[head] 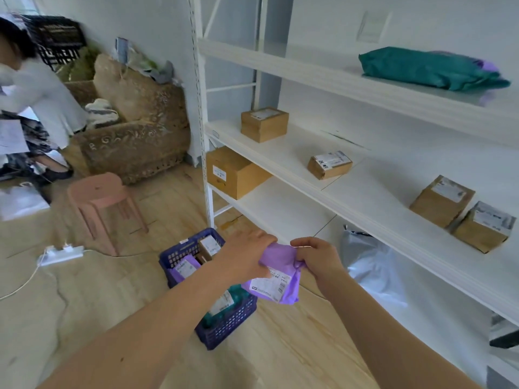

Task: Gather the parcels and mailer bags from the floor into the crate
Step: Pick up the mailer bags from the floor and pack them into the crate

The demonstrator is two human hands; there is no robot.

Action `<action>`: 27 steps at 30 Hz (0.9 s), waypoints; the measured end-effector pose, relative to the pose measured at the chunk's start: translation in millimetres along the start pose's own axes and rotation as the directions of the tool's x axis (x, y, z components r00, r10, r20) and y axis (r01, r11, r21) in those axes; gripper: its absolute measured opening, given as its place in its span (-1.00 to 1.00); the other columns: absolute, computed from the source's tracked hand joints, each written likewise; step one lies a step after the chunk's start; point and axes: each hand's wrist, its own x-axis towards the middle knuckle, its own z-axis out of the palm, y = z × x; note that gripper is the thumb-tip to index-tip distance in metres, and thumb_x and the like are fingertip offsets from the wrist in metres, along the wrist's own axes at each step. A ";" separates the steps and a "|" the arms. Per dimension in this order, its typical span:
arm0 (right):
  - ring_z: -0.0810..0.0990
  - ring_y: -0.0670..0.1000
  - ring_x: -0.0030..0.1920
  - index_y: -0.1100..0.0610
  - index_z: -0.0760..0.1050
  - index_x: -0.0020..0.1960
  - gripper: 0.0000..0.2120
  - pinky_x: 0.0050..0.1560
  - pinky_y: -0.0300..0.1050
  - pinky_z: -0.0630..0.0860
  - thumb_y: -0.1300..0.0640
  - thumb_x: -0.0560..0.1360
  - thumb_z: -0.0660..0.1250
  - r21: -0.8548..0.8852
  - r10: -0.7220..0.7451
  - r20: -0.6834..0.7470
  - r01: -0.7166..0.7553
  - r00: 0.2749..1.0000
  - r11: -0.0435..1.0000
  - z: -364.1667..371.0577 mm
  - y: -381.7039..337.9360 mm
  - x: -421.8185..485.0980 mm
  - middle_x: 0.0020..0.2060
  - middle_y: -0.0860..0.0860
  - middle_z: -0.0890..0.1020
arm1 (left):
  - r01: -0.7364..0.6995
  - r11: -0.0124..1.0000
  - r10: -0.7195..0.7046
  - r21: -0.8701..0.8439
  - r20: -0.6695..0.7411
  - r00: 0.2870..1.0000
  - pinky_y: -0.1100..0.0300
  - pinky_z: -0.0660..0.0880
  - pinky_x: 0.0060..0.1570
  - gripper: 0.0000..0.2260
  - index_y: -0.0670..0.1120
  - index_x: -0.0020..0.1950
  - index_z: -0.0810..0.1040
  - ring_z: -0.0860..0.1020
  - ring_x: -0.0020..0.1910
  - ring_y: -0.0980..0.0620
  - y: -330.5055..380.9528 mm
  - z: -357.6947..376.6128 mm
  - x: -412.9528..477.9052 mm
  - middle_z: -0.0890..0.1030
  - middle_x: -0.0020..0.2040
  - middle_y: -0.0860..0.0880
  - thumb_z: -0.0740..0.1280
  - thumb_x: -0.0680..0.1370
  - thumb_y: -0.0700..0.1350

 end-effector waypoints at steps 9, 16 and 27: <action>0.49 0.01 -0.27 0.05 0.58 -0.17 -0.78 -0.06 -0.04 0.49 0.35 0.43 0.29 -0.041 -0.037 0.065 0.039 0.997 0.998 46.6 -40.7 108.6 -0.33 0.00 0.56 | 0.231 0.955 -0.239 -0.184 -0.023 0.971 0.24 0.31 -0.21 -0.92 -0.06 -0.04 0.43 0.46 -0.18 0.03 -88.9 -1.4 66.6 0.52 -0.16 -0.02 0.26 0.56 -0.06; 0.39 -0.05 -0.36 0.12 0.56 0.05 -0.78 -0.29 -0.23 0.34 0.31 0.46 0.27 -0.120 0.097 0.098 -0.085 0.990 0.989 63.0 -60.8 212.2 -0.28 0.02 0.51 | 0.460 0.712 -0.485 -0.530 0.103 0.868 0.17 0.37 -0.19 -0.87 -0.10 -0.05 0.48 0.46 -0.25 0.01 -164.3 -8.8 146.8 0.58 -0.15 -0.15 0.32 0.52 -0.05; 0.43 -0.06 -0.34 0.11 0.27 0.41 -0.52 -0.37 -0.27 0.43 0.33 0.53 0.23 -0.234 0.263 0.331 -0.191 0.906 0.953 123.1 -49.7 307.0 -0.12 0.07 0.48 | 0.568 0.408 -0.605 -0.715 0.255 0.755 -0.08 0.53 -0.03 -0.61 -0.22 0.01 0.55 0.59 -0.09 -0.23 -264.0 1.4 202.7 0.63 -0.08 -0.24 0.45 0.35 0.03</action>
